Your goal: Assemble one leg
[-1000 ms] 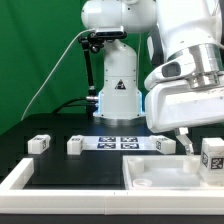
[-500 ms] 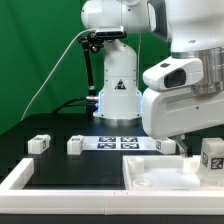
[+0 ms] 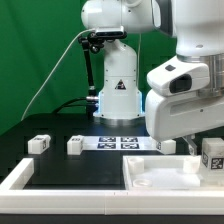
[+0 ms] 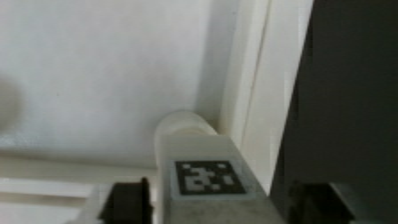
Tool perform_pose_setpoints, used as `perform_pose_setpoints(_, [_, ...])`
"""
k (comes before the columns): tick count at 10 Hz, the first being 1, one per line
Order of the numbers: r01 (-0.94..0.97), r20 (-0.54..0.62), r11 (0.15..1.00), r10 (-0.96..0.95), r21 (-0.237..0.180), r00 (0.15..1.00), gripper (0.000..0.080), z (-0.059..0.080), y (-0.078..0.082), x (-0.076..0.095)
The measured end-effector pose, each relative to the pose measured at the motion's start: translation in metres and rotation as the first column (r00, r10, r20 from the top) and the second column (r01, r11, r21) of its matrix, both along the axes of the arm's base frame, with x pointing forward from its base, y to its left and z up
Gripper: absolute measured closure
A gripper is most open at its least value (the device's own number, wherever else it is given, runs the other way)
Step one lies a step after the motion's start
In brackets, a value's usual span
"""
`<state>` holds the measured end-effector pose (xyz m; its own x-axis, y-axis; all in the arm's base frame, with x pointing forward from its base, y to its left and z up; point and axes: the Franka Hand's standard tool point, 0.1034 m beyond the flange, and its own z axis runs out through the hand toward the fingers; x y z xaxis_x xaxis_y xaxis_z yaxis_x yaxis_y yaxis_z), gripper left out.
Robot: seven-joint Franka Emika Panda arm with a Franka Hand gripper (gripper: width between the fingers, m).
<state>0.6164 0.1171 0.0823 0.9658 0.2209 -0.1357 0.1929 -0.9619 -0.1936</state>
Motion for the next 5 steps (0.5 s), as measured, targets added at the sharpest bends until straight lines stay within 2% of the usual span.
perform_pose_setpoints(5, [0.044, -0.01, 0.999, -0.044, -0.013, 0.999, 0.0501, -0.0009, -0.0039, -0.0008])
